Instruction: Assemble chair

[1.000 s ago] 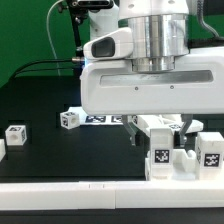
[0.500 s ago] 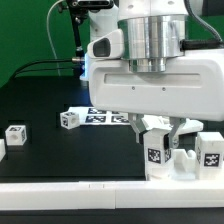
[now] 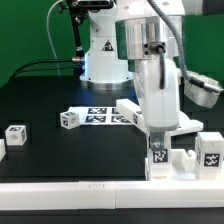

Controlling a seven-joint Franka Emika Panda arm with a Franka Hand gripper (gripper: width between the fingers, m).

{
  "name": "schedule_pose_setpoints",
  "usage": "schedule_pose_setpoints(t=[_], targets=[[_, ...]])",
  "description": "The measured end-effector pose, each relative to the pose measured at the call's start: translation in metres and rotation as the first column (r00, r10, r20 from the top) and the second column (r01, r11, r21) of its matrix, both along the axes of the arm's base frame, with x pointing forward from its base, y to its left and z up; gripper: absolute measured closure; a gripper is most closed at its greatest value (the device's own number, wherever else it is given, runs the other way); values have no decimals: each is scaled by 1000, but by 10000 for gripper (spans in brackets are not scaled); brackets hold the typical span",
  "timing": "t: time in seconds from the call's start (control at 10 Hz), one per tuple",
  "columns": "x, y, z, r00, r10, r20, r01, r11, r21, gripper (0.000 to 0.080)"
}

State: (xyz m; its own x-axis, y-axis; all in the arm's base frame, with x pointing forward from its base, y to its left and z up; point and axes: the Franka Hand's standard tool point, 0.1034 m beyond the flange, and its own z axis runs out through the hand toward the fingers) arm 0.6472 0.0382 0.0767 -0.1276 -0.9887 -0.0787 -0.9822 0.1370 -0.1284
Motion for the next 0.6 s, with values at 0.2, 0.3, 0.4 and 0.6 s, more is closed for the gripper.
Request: schedule_pose_setpoints(t=[0.2,0.3,0.4,0.6], targets=[[-3,2,-1,994,106,-21,-106,994,-17,429],[-6,7,1,953,292,-76,-295,955,-30,429],[-2,8,5,896,438,-74,-442,896,-43,429],[-1,15,5,725,686,-64,-689,723,-57,163]])
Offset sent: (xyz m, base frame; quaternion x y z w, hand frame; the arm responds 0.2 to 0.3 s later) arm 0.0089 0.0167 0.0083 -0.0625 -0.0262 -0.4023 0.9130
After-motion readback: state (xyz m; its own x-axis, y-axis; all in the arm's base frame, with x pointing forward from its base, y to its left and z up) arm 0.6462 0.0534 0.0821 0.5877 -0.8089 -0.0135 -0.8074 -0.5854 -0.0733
